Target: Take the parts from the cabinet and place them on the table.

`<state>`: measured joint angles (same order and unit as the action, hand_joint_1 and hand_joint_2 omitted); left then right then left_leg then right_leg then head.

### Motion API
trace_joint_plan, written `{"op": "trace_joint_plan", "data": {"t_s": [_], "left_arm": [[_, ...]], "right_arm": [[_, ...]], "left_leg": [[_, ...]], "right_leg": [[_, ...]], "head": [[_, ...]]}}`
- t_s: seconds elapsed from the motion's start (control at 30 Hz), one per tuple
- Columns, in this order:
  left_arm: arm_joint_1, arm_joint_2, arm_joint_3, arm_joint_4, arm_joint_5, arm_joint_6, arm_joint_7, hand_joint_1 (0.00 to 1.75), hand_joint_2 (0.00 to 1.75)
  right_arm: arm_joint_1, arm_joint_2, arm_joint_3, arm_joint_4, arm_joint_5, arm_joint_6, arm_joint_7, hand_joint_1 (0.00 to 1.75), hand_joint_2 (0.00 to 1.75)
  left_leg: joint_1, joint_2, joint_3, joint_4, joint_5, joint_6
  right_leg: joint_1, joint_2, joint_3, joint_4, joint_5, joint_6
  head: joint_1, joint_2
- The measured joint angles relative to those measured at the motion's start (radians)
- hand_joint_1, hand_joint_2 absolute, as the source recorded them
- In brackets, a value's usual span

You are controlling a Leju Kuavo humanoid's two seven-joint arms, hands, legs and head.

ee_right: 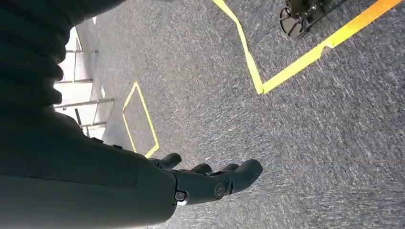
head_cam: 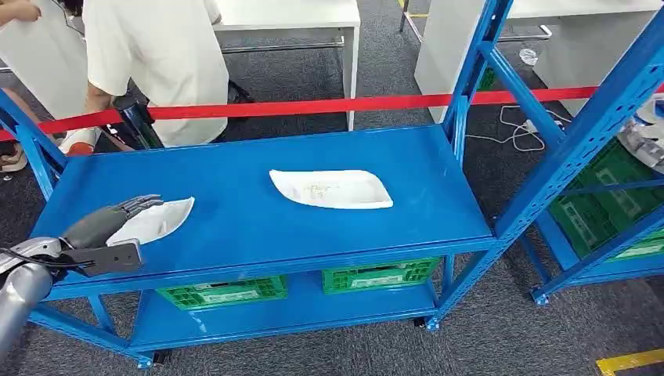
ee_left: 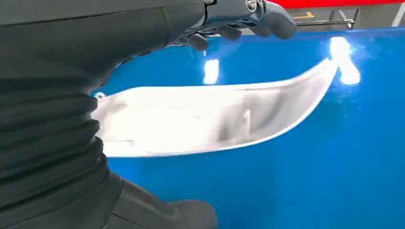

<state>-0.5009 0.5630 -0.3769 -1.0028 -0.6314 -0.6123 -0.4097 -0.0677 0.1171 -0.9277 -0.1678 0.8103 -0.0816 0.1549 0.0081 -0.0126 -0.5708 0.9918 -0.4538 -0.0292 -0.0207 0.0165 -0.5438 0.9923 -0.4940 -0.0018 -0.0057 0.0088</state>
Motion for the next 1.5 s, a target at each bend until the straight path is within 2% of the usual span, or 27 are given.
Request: {"op": "trace_joint_plan", "data": {"t_s": [0.3, 0.47, 0.7, 0.9, 1.07, 1.2, 1.23, 1.27, 1.3, 1.5], "left_arm": [[-0.070, -0.052, -0.051, 0.113, -0.051, 0.034, 0.015, 0.00, 1.75], [-0.124, -0.076, -0.087, 0.205, -0.130, 0.120, 0.093, 0.00, 1.75], [-0.188, -0.108, -0.121, 0.365, -0.192, 0.201, 0.137, 0.00, 1.75], [-0.209, -0.122, -0.132, 0.433, -0.201, 0.209, 0.149, 0.00, 1.75], [-0.241, -0.133, -0.133, 0.495, -0.243, 0.220, 0.209, 0.00, 1.75], [-0.276, -0.140, -0.138, 0.551, -0.261, 0.187, 0.221, 0.00, 1.75], [-0.285, -0.144, -0.141, 0.564, -0.262, 0.177, 0.224, 0.51, 1.75], [-0.293, -0.146, -0.143, 0.573, -0.265, 0.169, 0.224, 1.54, 1.75], [-0.301, -0.149, -0.144, 0.584, -0.269, 0.158, 0.224, 1.75, 1.75], [-0.326, -0.156, -0.151, 0.624, -0.274, 0.134, 0.209, 1.75, 1.75]], "right_arm": [[0.000, 0.000, -0.006, 0.000, 0.009, -0.002, 0.004, 0.00, 1.75], [0.000, 0.000, -0.009, 0.000, 0.010, -0.002, 0.005, 0.00, 1.75], [0.001, 0.000, -0.017, 0.000, 0.013, -0.005, 0.003, 0.00, 1.75], [0.001, 0.000, -0.019, 0.000, 0.013, -0.006, 0.004, 0.00, 1.75], [0.001, 0.000, -0.023, 0.000, 0.016, -0.014, 0.016, 0.00, 1.75], [0.000, 0.001, -0.024, 0.000, 0.017, -0.023, 0.020, 0.00, 1.75], [0.000, 0.002, -0.024, 0.000, 0.018, -0.024, 0.020, 0.00, 1.75], [0.000, 0.003, -0.024, 0.000, 0.019, -0.026, 0.020, 0.00, 1.75], [0.000, 0.004, -0.024, 0.000, 0.021, -0.027, 0.020, 0.00, 1.75], [0.000, 0.005, -0.024, 0.000, 0.030, -0.028, 0.022, 0.00, 1.75]], "left_leg": [[0.000, 0.000, 0.000, 0.000, 0.000, 0.000], [0.000, 0.000, 0.000, 0.000, 0.000, 0.000], [0.000, 0.000, 0.001, 0.000, 0.000, 0.000], [0.000, 0.000, 0.001, 0.000, 0.000, 0.000], [0.000, 0.000, 0.002, 0.000, 0.000, 0.000], [0.000, 0.000, 0.005, 0.000, 0.000, 0.000], [0.000, 0.000, 0.006, 0.000, 0.000, 0.000], [0.000, 0.000, 0.006, 0.000, 0.000, 0.000], [0.000, 0.000, 0.007, 0.000, 0.000, 0.000], [0.000, 0.000, 0.007, 0.000, 0.001, -0.001]], "right_leg": [[0.000, 0.000, 0.000, 0.000, 0.000, 0.000], [0.000, 0.000, 0.000, 0.000, 0.000, 0.000], [0.000, 0.000, 0.000, 0.001, 0.000, 0.000], [0.000, 0.000, 0.000, 0.001, 0.000, 0.000], [0.000, 0.000, 0.001, 0.001, 0.000, 0.000], [0.000, 0.000, 0.004, 0.001, 0.000, 0.000], [0.000, 0.000, 0.004, 0.001, 0.000, 0.000], [0.000, 0.000, 0.005, 0.001, 0.000, 0.000], [0.000, 0.000, 0.006, 0.001, 0.000, 0.000], [0.000, 0.000, 0.006, 0.002, 0.000, 0.000]], "head": [[0.000, 0.000], [0.000, 0.000], [0.000, 0.000], [0.000, 0.000], [0.000, 0.000], [0.000, 0.000], [0.000, 0.000], [0.000, 0.000], [0.000, 0.000], [0.000, 0.000]]}}
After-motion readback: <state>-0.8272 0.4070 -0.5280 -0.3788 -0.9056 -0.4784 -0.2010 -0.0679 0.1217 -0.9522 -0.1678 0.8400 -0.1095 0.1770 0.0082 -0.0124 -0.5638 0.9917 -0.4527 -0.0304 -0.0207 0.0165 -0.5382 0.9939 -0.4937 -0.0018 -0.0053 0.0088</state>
